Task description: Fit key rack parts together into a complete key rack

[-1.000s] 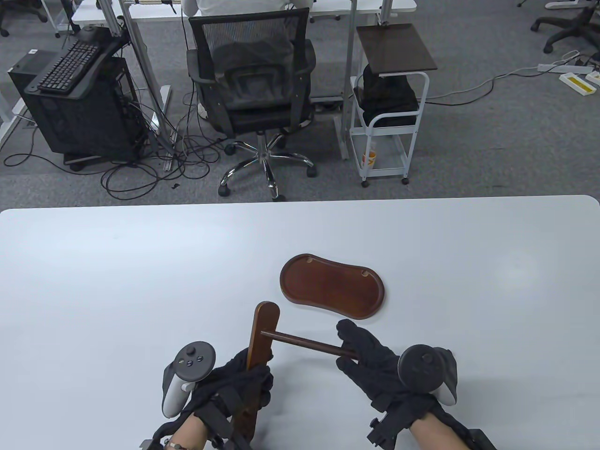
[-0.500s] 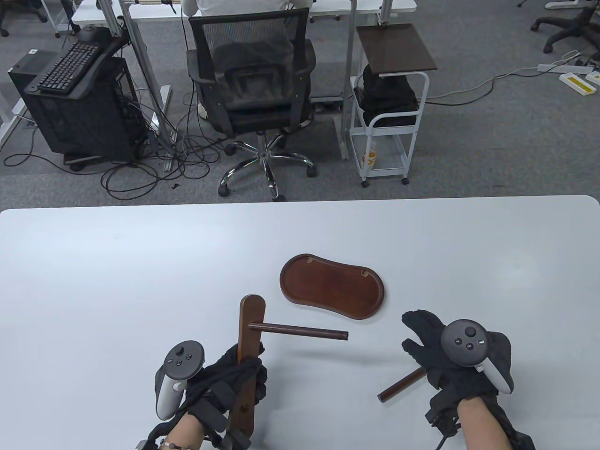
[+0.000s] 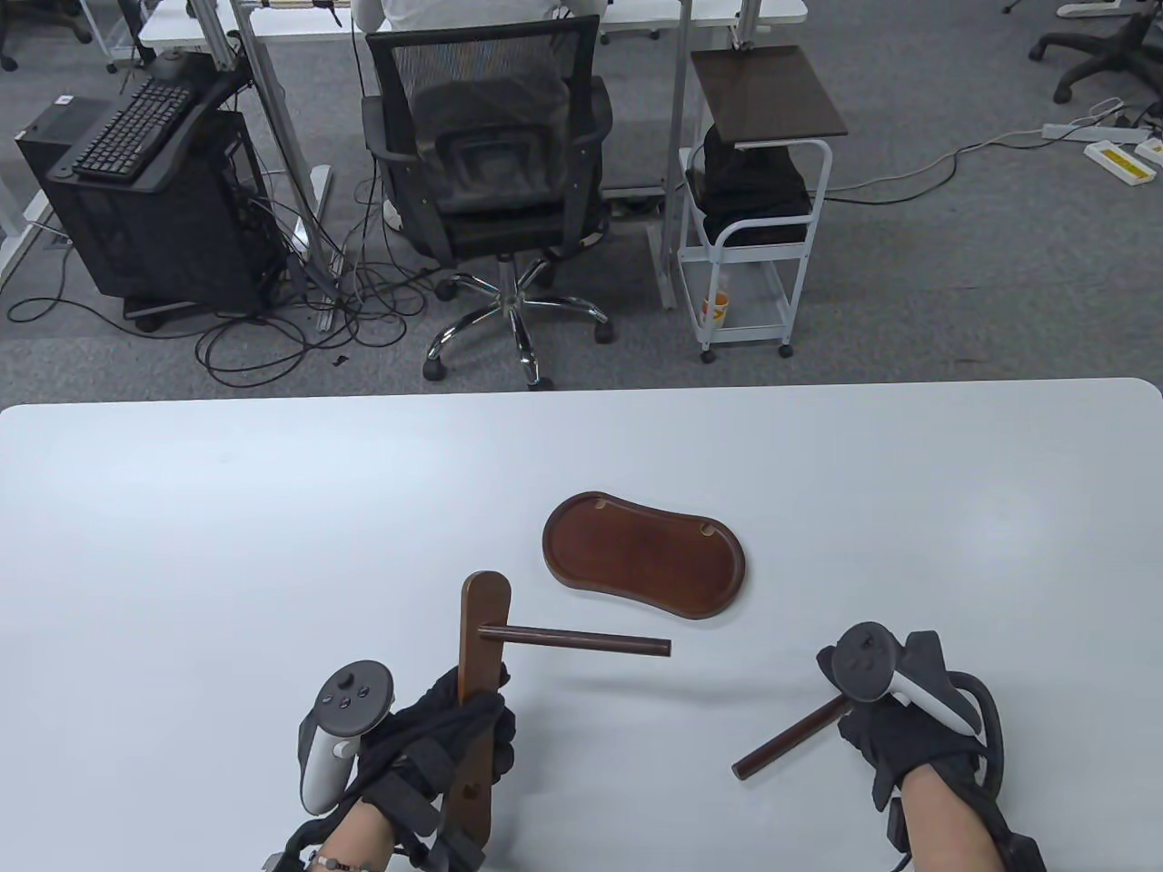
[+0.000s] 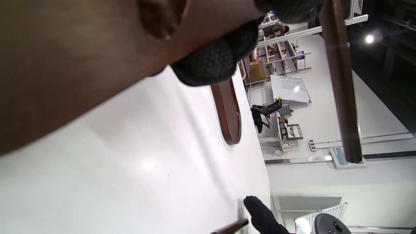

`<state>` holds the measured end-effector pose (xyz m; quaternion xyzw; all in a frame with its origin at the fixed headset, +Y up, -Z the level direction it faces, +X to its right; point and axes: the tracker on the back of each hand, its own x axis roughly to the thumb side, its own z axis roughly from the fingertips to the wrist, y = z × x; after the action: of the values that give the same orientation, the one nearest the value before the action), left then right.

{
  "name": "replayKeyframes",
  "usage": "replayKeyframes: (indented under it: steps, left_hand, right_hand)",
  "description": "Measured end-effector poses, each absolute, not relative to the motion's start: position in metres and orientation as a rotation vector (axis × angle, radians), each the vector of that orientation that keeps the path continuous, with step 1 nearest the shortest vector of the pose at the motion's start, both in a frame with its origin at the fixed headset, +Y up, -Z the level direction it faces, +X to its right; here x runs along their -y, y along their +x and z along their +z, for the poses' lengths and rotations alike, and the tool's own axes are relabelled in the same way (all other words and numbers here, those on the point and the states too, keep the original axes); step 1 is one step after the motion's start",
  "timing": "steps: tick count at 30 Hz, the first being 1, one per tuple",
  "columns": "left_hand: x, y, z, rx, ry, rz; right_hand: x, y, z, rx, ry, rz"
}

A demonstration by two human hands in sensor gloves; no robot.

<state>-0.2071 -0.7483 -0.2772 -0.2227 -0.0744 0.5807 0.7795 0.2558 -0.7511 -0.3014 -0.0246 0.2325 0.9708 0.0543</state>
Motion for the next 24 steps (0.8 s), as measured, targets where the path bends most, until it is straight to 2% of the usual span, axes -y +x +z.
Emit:
replayKeyframes:
  steps: [4,12,18,24]
  left_hand:
    - [0.748,-0.207,-0.277,0.160,-0.482,1.258]
    - [0.748,-0.208,-0.277,0.155,-0.483,1.278]
    - [0.747,-0.209,-0.277,0.154,-0.482,1.279]
    - [0.747,-0.209,-0.277,0.149,-0.483,1.278]
  right_hand:
    - [0.759,0.253,-0.303,-0.728,-0.080,2.984]
    - [0.758,0.249,-0.302,-0.545,-0.086,3.057]
    - [0.757,0.239,-0.302,-0.373,-0.011,3.125]
    - [0.761,0.233,-0.301,-0.357,0.020,3.172]
